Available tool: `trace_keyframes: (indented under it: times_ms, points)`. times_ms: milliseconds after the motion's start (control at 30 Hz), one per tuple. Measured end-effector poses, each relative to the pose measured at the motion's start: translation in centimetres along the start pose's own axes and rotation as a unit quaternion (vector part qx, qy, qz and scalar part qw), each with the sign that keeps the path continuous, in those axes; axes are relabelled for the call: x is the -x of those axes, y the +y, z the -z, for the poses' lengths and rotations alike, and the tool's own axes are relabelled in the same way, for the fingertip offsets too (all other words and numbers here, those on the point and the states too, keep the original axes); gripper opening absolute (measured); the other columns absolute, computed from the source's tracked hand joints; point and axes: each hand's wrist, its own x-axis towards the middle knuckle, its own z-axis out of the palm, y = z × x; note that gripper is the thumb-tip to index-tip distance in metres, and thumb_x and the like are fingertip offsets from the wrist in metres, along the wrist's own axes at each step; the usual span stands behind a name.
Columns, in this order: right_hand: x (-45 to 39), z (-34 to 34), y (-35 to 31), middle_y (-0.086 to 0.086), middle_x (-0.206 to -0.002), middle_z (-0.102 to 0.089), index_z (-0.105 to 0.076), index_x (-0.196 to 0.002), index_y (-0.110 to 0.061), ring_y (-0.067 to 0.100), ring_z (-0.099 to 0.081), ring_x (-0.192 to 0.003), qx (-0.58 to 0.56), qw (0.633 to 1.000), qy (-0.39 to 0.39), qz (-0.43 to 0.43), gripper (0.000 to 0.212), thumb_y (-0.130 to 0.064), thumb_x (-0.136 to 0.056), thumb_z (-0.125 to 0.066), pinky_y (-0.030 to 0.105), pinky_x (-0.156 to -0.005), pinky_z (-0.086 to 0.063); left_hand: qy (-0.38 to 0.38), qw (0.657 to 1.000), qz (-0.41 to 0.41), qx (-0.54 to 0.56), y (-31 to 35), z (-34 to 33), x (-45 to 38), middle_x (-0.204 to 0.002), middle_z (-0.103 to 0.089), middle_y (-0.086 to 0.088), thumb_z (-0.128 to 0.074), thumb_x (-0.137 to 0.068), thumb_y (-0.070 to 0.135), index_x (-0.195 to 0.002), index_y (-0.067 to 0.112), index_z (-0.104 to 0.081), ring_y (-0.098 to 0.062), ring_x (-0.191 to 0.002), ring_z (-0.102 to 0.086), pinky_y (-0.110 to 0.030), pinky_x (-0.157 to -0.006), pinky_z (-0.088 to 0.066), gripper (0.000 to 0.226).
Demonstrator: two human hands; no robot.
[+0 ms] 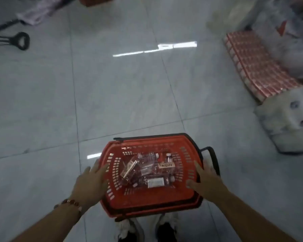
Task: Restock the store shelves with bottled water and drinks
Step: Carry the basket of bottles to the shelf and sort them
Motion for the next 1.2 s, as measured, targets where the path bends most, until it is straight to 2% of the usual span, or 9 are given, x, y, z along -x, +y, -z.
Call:
trace_keyframes:
  times_ms: [100, 200, 300, 433, 533, 667, 900, 1033, 1200]
  points:
    - [-5.4, -3.6, 2.7, 0.011, -0.164, -0.018, -0.004, -0.157, -0.031, 0.036, -0.027, -0.147, -0.102, 0.994, 0.025, -0.032, 0.114, -0.081, -0.069, -0.057, 0.056, -0.116, -0.032, -0.024, 0.99, 0.07, 0.121, -2.4, -4.0, -3.4, -0.162, -0.026, -0.009, -0.043, -0.095, 0.057, -0.154, 0.044, -0.013, -0.034, -0.139, -0.041, -0.053, -0.105, -0.044, 0.068]
    - [-12.9, -10.4, 10.1, 0.008, -0.147, -0.048, -0.021, -0.152, -0.027, 0.029, -0.054, -0.129, -0.245, 0.966, 0.017, -0.079, 0.133, -0.09, -0.045, -0.07, 0.055, -0.101, -0.05, -0.04, 0.958, 0.095, 0.267, -4.6, -7.3, -5.9, -0.151, -0.041, 0.005, -0.06, -0.09, 0.056, -0.155, 0.04, -0.016, -0.026, -0.125, -0.055, -0.052, -0.101, -0.048, 0.08]
    - [-13.8, -9.7, 8.4, 0.007, -0.127, -0.063, -0.045, -0.142, -0.015, 0.024, -0.067, -0.108, -0.319, 0.94, 0.083, -0.081, 0.105, -0.058, -0.056, -0.087, 0.047, -0.091, -0.057, -0.041, 0.909, 0.135, 0.392, -4.5, -8.6, -7.2, -0.127, -0.062, 0.007, -0.072, -0.089, 0.036, -0.141, 0.031, -0.042, -0.009, -0.098, -0.066, -0.044, -0.093, -0.053, 0.059]
    - [-14.1, -6.4, 6.7, 0.004, -0.127, -0.055, -0.037, -0.148, -0.003, 0.021, -0.058, -0.103, -0.413, 0.89, 0.077, -0.177, 0.077, -0.02, -0.086, -0.079, 0.042, -0.096, -0.05, -0.052, 0.879, 0.198, 0.43, -4.1, -9.3, -8.8, -0.08, -0.075, 0.01, -0.07, -0.091, 0.026, -0.106, 0.024, -0.065, -0.011, -0.074, -0.073, -0.047, -0.087, -0.055, 0.016]
    - [-15.6, -5.0, 7.6, 0.014, -0.106, -0.07, -0.06, -0.131, -0.003, 0.028, -0.067, -0.088, -0.459, 0.865, 0.005, -0.202, 0.049, -0.02, -0.088, -0.075, 0.041, -0.077, -0.057, -0.062, 0.87, 0.266, 0.409, -4.0, -9.2, -9.4, -0.084, -0.07, 0.0, -0.068, -0.092, 0.031, -0.108, 0.02, -0.063, -0.022, -0.077, -0.068, -0.041, -0.076, -0.055, 0.021]
    - [-14.5, -2.4, 8.2, 0.01, -0.09, -0.069, -0.064, -0.119, -0.002, 0.026, -0.066, -0.081, -0.448, 0.868, -0.048, -0.208, 0.034, -0.017, -0.09, -0.073, 0.032, -0.06, -0.05, -0.041, 0.892, 0.247, 0.376, -3.4, -7.1, -8.5, -0.087, -0.071, -0.001, -0.064, -0.094, 0.036, -0.106, 0.022, -0.063, -0.021, -0.076, -0.069, -0.036, -0.068, -0.056, 0.018]
    - [-3.0, 9.4, 7.8, 0.008, -0.076, -0.076, -0.069, -0.09, -0.009, 0.022, -0.073, -0.068, -0.484, 0.857, -0.024, -0.174, 0.01, -0.011, -0.084, -0.077, 0.027, -0.052, -0.055, 0.045, 0.896, 0.194, 0.397, 1.3, 7.3, -1.5, -0.087, -0.076, -0.001, -0.067, -0.092, 0.034, -0.108, 0.02, -0.067, -0.019, -0.073, -0.075, -0.031, -0.065, -0.056, 0.021]
    - [8.0, 17.3, 6.4, 0.017, -0.095, -0.074, -0.071, -0.1, -0.006, 0.034, -0.072, -0.085, -0.508, 0.847, 0.031, -0.156, 0.021, -0.001, -0.08, -0.078, 0.039, -0.07, -0.058, 0.089, 0.877, 0.153, 0.448, 5.7, 18.5, 4.7, -0.09, -0.077, -0.007, -0.063, -0.094, 0.024, -0.114, 0.015, -0.066, -0.023, -0.071, -0.076, -0.034, -0.061, -0.06, 0.021]
    - [18.2, 27.8, 5.1, 0.022, -0.093, -0.074, -0.07, -0.107, 0.001, 0.037, -0.072, -0.083, -0.535, 0.827, 0.136, -0.112, 0.031, 0.006, -0.077, -0.073, 0.04, -0.072, -0.06, 0.121, 0.893, 0.069, 0.428, 10.9, 34.1, 9.0, -0.08, -0.077, -0.009, -0.059, -0.091, 0.006, -0.101, 0.011, -0.071, -0.027, -0.07, -0.075, -0.036, -0.067, -0.059, 0.016]
